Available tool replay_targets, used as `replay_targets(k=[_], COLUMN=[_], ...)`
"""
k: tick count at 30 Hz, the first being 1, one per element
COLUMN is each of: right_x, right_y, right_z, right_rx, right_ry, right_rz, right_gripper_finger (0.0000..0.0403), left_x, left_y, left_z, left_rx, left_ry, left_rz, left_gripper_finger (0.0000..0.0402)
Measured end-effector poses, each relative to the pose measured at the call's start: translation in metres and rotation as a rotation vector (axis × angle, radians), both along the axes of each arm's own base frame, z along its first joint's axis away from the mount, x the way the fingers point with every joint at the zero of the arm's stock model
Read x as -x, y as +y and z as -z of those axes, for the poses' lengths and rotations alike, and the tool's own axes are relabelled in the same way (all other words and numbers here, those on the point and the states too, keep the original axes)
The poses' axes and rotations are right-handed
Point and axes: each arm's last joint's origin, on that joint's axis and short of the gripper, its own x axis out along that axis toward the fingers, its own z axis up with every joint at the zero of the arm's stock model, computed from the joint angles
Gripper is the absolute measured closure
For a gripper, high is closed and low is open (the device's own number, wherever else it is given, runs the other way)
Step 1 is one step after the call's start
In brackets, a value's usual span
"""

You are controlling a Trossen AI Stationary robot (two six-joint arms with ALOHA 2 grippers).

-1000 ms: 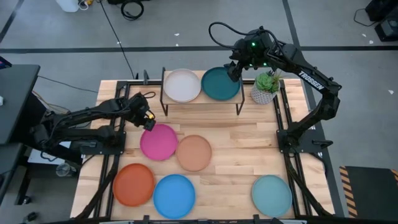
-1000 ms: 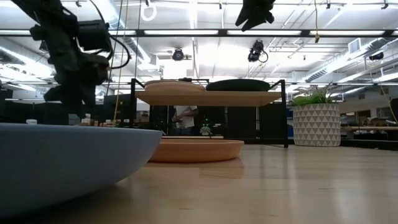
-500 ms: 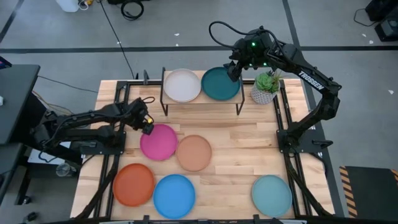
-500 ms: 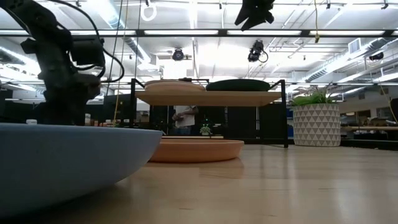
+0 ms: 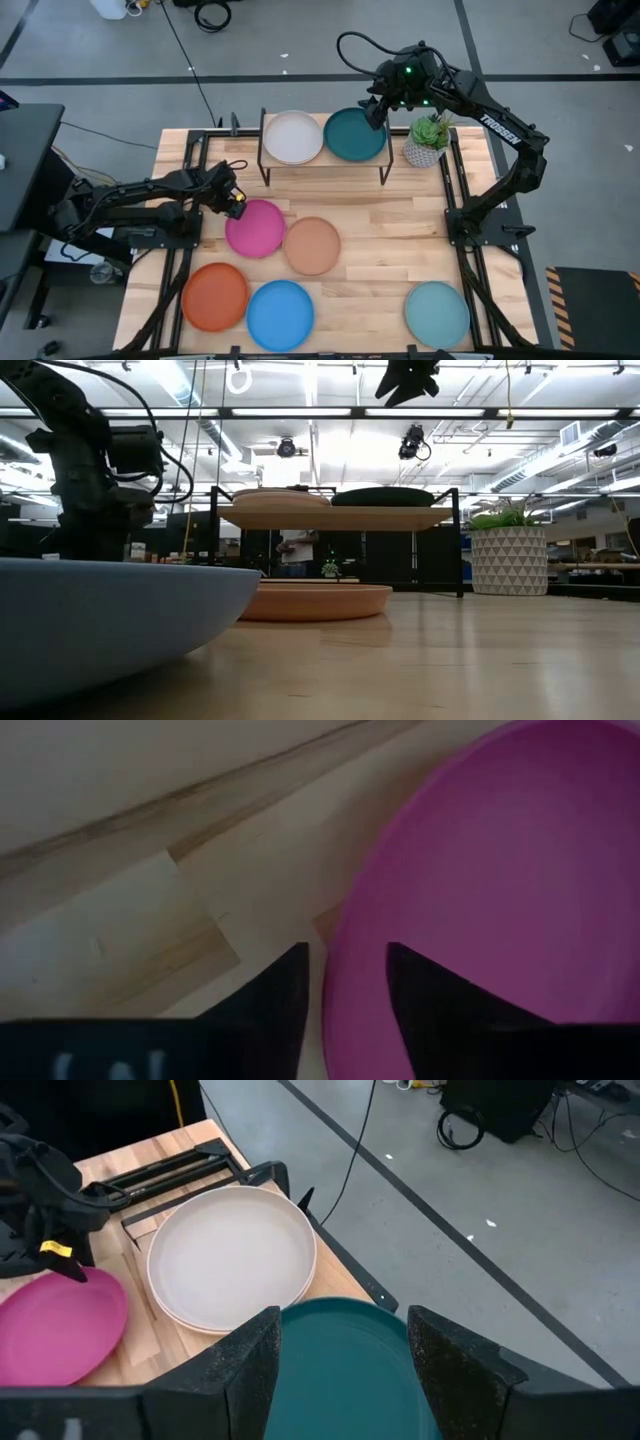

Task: Place and stack plates onto a shelf
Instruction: Stack the pink plate on top of the dark blue plate on the shelf

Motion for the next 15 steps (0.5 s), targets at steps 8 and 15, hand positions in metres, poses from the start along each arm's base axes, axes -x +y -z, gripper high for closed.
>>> replay_targets(k=[8,15], right_x=[0.0,-0.0006], right_y=[0.0,-0.0004], right_z=[0.0,-0.001], right_rx=[0.0,0.007], right_ry=[0.0,-0.011], right_rz=[0.0,0.0], right_gripper_finger=[0.0179,0.0179], left_x=[0.0015,0.0042], left_y=[0.0,0.0021], left_z=[0.0015,-0.0055], left_rx=[0.011,0.077], left_ry=[0.026,0.045], left_rz=[-0.022,-0.088], left_gripper_finger=[0.0385,0.0387])
